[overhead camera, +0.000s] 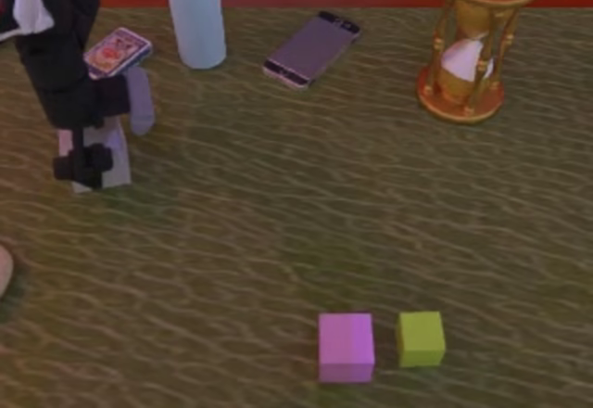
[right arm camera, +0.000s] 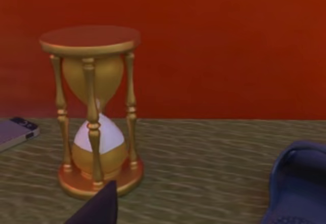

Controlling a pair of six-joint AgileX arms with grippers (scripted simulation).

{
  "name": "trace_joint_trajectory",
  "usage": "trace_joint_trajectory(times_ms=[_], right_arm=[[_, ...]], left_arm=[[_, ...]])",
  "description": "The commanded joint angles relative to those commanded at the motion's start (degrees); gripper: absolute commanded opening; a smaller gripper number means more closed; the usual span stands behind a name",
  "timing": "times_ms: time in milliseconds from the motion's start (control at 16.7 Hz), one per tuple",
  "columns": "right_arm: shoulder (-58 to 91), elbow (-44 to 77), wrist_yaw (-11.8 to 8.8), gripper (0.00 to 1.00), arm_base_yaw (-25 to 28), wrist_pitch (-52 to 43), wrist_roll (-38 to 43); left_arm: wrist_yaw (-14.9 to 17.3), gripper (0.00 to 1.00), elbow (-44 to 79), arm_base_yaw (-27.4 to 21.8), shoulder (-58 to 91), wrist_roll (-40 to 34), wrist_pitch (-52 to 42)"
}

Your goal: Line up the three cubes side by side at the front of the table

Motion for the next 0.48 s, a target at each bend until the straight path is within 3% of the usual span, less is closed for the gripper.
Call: trace_joint_trajectory(times_ms=[120,480], right_arm=[[0.0,0.0,0.0,1.0,0.0,0.0,0.0],[0.0,0.0,0.0,1.0,0.0,0.0,0.0]], left_arm=[[0.0,0.0,0.0,0.0,0.0,0.0,0.0],[0.0,0.0,0.0,0.0,0.0,0.0,0.0]])
